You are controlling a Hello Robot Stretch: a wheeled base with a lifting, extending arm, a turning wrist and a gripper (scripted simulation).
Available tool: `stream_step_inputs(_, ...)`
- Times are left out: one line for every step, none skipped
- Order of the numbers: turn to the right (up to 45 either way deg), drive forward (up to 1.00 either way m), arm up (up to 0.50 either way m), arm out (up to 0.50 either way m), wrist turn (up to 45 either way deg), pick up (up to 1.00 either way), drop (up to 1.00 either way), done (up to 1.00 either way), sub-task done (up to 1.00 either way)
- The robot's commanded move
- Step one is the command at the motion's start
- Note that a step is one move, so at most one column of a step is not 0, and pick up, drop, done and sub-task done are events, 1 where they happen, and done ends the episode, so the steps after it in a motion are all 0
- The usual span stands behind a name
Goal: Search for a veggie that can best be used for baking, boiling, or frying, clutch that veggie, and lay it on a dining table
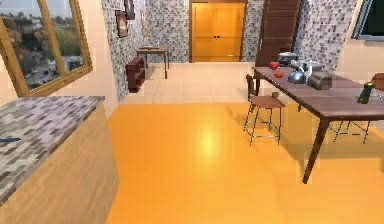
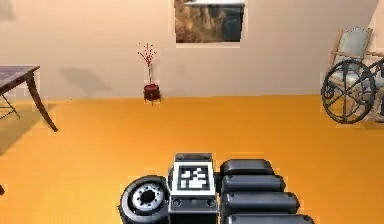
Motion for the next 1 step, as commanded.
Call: stream_step_inputs(0.0, 1.00, 0.00, 0.00, 0.0, 0.00, 0.00, 0.00, 0.00)
